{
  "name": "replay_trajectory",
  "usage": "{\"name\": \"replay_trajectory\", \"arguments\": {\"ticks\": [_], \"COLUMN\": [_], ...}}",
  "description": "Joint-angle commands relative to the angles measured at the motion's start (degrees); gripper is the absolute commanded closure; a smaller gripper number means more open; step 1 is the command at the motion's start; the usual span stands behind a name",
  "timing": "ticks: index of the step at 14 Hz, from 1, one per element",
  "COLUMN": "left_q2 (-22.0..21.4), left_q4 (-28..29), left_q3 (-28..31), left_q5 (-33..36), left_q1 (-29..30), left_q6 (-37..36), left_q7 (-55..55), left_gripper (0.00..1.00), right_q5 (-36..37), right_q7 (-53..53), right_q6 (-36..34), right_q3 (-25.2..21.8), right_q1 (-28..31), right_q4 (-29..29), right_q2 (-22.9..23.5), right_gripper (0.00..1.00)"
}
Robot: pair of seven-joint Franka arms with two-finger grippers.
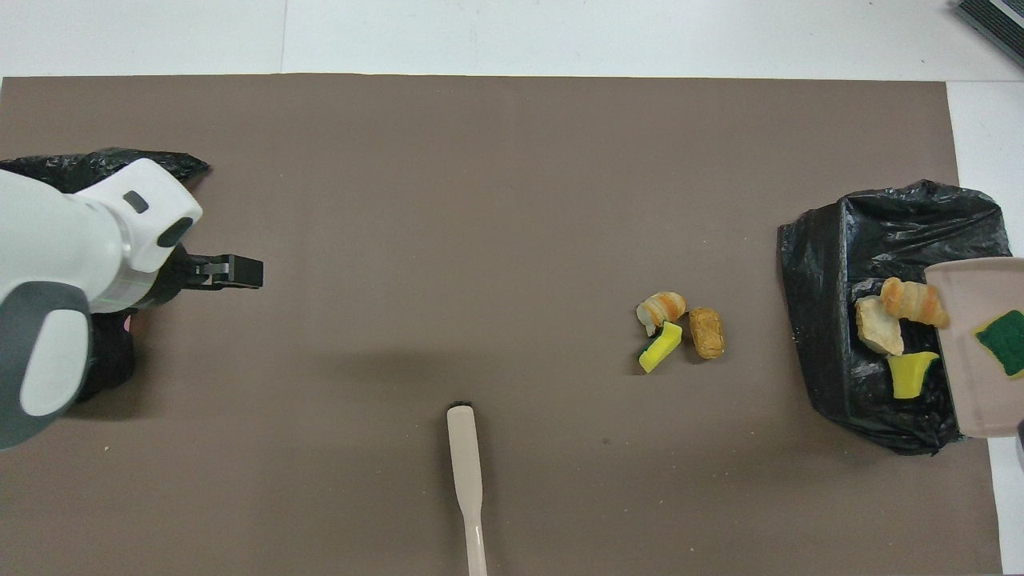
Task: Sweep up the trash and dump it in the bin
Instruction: 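Tilt the dustpan over the bag with the right gripper to dump trash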
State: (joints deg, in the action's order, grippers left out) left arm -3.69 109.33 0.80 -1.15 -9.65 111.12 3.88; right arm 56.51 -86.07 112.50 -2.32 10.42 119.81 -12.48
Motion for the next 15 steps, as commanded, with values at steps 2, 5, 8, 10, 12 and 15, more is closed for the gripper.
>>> {"name": "replay_trajectory", "arguments": {"ticks": [2,5,8,10,12,15], "left_q2": [1.2,1.2,1.2,1.1,1.4,0.9], "left_q4": [-4.0,-4.9,-5.1,-6.2,-11.0,-13.4], "left_q3": [-0.6,-0.6,-0.6,-0.7,-1.4,-2.7], "left_q5": [0.5,0.3,0.2,-0.3,0.6,1.3], "left_q1": [6.7,11.1,13.8,13.3,12.9,12.8], "left_q6": [-2.8,-3.9,-4.5,-5.7,-10.8,-15.4], "left_q7": [-11.7,-15.6,-15.7,-13.9,-7.0,-4.1], "left_gripper": [0.0,0.0,0.0,0.0,0.0,0.0], "right_q5": [5.7,8.7,10.6,11.9,16.1,15.7], "right_q7": [1.3,3.9,6.1,6.1,5.8,6.2], "right_q6": [-4.2,-9.5,-13.6,-15.4,-16.6,-18.5], "right_q3": [0.5,2.4,2.7,3.5,3.6,3.8], "right_q1": [-2.5,-5.5,-7.3,-8.2,-8.7,-8.7], "right_q4": [-0.2,-0.3,-0.3,-0.5,-1.3,-1.2], "right_q2": [-0.3,0.8,1.6,1.5,1.8,1.7], "right_gripper": [1.0,1.0,1.0,1.0,1.0,1.0]}}
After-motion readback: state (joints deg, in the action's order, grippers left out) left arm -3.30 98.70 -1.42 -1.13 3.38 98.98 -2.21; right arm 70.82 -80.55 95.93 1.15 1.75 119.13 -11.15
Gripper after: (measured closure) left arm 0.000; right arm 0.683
